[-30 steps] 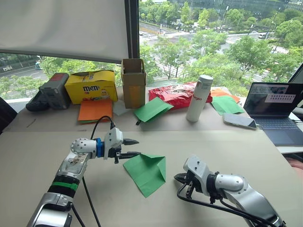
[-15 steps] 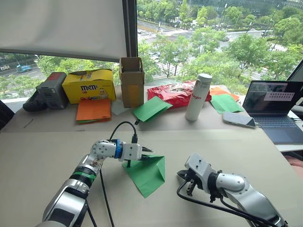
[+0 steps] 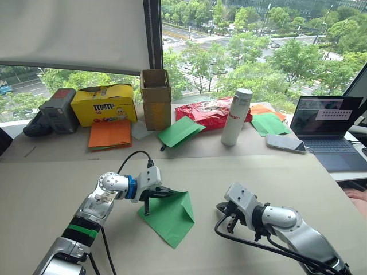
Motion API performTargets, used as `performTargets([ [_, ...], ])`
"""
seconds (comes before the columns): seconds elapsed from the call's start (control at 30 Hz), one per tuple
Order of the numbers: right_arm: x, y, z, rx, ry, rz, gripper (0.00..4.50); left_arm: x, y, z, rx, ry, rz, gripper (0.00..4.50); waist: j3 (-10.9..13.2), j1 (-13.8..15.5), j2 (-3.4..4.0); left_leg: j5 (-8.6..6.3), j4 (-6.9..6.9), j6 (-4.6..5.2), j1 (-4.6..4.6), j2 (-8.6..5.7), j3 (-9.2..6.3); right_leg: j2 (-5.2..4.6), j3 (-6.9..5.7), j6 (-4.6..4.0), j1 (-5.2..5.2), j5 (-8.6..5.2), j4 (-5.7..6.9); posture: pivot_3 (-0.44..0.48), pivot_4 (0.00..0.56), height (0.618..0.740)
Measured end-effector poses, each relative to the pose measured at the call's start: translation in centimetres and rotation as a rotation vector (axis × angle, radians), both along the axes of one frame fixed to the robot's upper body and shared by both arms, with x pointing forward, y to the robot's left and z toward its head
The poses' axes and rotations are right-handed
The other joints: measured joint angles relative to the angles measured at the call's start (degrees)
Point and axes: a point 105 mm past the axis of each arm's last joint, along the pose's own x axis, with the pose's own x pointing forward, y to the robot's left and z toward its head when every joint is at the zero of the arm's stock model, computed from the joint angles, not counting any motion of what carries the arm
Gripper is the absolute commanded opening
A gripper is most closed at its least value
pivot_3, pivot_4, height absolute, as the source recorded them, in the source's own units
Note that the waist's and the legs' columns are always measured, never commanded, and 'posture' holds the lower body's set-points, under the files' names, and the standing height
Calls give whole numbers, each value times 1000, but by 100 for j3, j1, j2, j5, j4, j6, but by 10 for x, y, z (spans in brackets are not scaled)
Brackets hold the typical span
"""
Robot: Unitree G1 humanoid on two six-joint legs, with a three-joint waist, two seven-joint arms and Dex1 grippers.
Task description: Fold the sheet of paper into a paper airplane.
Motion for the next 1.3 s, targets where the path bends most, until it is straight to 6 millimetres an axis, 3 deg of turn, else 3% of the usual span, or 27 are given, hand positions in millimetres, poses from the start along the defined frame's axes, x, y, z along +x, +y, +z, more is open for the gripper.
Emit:
performTargets([
  [0.13, 7, 4, 0, -5, 3, 20, 0, -12, 9, 4, -10, 103, 230, 21, 2, 8, 3, 0, 0, 0, 2, -2, -4, 2, 9, 3, 5, -2, 0, 0, 150, 739],
  [0.3, 11, 13, -3, -4, 2, 58, 0, -26, 9, -6, -46, 186, 445, 21, 3, 46, 3, 16, 1, -28, 3, -8, -6, 2, 20, -12, 13, 7, -2, 0, 150, 739],
  [0.47, 16, 17, -2, -1, 0, 77, 0, -26, 3, -8, -61, 167, 551, 21, 3, 87, 3, 18, 1, -31, 4, -10, -8, 2, 20, -18, 16, 11, -2, 0, 150, 739],
  [0.7, 18, 16, -3, -4, -4, 86, 0, -41, -7, 5, -127, 246, 437, 2237, 3, 91, 3, 23, 1, -39, 4, -5, -8, 3, 18, -20, 14, 12, -2, 0, 150, 739],
  [0.8, 18, 15, -3, -9, -6, 82, 0, -40, 6, 38, -237, 256, 345, 3175, 4, 82, 4, 27, 0, -46, 4, -4, -10, 4, 14, -21, 11, 12, 0, 0, 150, 739],
  [0.87, 18, 14, -4, -13, -7, 77, 0, -35, 25, 61, -289, 221, 320, 3175, 4, 74, 5, 28, -2, -47, 5, -5, -10, 5, 15, -22, 12, 12, -2, 0, 150, 739],
  [0.97, 18, 13, -5, -13, -10, 68, 0, -27, 49, 75, -342, 184, 305, 3175, 5, 54, 8, 28, -5, -49, 8, -10, -9, 1, 16, -21, 14, 12, -5, 0, 150, 739],
  [1.13, 18, 15, -4, -5, -14, 66, 0, -21, 46, 68, -365, 176, 189, 1662, 5, 88, 7, 27, -4, -48, 7, -16, -9, -6, 13, -22, 18, 12, -7, 0, 150, 739],
  [1.3, 15, 14, -2, -4, -37, 48, 0, -34, 23, 29, -350, 238, 1, 16, 5, 79, 7, 27, -5, -47, 7, -11, -7, -1, 15, -23, 15, 11, -4, 0, 150, 739],
])
